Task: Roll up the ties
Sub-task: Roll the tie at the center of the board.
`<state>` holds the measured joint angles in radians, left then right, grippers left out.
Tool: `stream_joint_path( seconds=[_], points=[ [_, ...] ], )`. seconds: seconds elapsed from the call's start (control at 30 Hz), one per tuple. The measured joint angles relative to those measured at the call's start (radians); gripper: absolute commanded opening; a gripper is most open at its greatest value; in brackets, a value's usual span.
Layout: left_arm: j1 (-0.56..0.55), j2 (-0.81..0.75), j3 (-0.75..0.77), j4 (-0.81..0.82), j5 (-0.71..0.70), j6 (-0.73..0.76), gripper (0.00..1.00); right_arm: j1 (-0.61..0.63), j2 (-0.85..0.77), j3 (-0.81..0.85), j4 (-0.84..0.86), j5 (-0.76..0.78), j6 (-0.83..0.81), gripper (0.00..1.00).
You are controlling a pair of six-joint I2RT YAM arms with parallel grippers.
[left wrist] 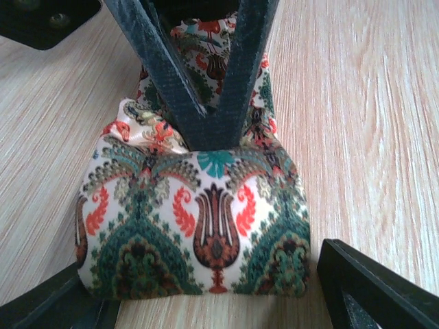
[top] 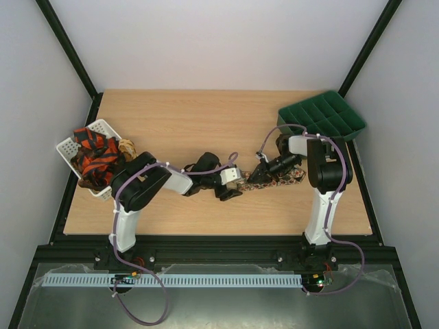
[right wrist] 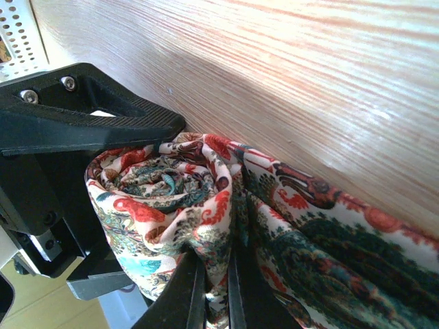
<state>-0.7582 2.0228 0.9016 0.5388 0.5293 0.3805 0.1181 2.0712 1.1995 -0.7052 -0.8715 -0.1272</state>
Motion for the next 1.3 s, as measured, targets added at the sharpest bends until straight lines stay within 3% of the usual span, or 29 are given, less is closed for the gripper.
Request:
stream_joint_path(
  seconds=[0.17, 0.3, 0.47, 0.63, 0.7, 0.9, 1.1, 1.2, 1.3],
  points=[
    [-0.005, 0.038, 0.015, 0.063, -0.006, -0.024, 0.74, 0.006, 0.003, 0.0, 0.0, -0.005, 0.001, 0.01],
    [-0.007, 0.068, 0.056, 0.064, 0.0, -0.004, 0.53, 0.011, 0.005, 0.0, 0.002, -0.008, 0.017, 0.04],
    [-0.006, 0.07, 0.066, 0.039, 0.013, 0.033, 0.38, 0.016, 0.004, 0.003, 0.001, -0.005, 0.036, 0.27],
    [-0.003, 0.026, 0.011, 0.03, -0.001, 0.056, 0.36, 0.027, -0.027, 0.003, -0.01, 0.024, 0.024, 0.49],
    [0.0, 0.002, -0.013, 0.016, -0.002, 0.059, 0.36, 0.035, -0.06, 0.001, -0.009, 0.05, 0.019, 0.53],
    [0.002, -0.015, -0.028, -0.005, -0.001, 0.062, 0.37, 0.069, -0.168, 0.002, -0.005, 0.061, 0.012, 0.46],
    [0.005, -0.015, -0.024, -0.013, 0.002, 0.063, 0.38, 0.15, -0.156, 0.009, 0.001, 0.073, 0.014, 0.43],
    [0.006, -0.015, -0.023, -0.016, 0.002, 0.064, 0.38, 0.164, -0.129, 0.01, 0.007, 0.093, 0.009, 0.3],
    [0.006, -0.015, -0.02, -0.024, 0.002, 0.066, 0.38, 0.164, -0.102, 0.016, 0.011, 0.097, 0.006, 0.1]
  ],
)
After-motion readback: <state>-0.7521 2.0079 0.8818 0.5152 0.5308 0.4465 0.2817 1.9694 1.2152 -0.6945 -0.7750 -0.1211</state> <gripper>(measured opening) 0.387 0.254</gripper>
